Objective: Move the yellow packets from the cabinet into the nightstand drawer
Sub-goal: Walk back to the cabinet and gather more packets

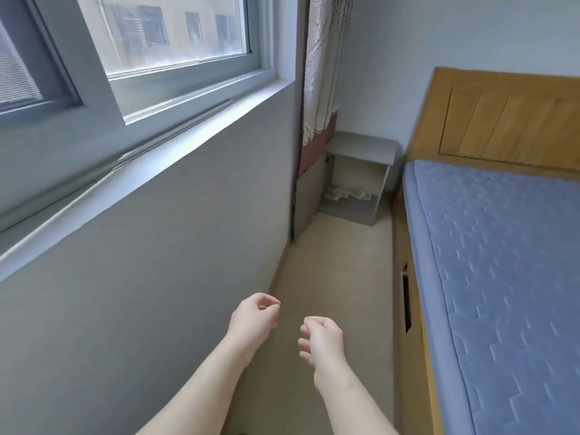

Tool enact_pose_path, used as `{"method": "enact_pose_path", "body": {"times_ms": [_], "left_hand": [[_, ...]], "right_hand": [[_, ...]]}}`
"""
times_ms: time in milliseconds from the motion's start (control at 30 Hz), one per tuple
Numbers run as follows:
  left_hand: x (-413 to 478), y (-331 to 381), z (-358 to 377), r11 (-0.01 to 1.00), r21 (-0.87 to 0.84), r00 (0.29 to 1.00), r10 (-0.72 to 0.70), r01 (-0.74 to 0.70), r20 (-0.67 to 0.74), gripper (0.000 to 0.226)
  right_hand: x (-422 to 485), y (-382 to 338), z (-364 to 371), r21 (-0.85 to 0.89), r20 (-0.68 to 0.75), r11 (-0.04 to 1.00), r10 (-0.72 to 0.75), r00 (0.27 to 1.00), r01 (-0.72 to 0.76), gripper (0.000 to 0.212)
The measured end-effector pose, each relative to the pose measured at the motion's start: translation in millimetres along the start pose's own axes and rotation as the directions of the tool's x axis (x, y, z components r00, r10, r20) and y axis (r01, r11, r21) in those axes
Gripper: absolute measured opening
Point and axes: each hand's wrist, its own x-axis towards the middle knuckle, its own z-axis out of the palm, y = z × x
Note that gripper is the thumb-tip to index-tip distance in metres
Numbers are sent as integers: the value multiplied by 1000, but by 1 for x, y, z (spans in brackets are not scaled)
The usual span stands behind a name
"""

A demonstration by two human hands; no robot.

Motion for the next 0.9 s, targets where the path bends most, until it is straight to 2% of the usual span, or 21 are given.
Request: {"method": "enact_pose_path", "body": {"times_ms": [267, 500, 767, 900], "left_hand": [[187, 83, 21, 994, 96, 987, 41, -56, 152, 14], [325, 150, 102, 987, 148, 959, 26, -70, 281, 14], [477, 248, 216, 993, 108, 965, 20, -49, 260, 15], [548, 281, 246, 997, 78, 973, -16, -2, 230, 16]], "right_hand": [[139, -106, 51, 108, -111, 994, 15, 994, -3, 12], [263, -175, 23, 215, -240, 976, 89, 967, -36, 16], [437, -315, -28, 165, -241, 986, 8, 970, 33, 16], [506, -367, -30, 129, -204, 992, 24, 979, 3, 17]]}}
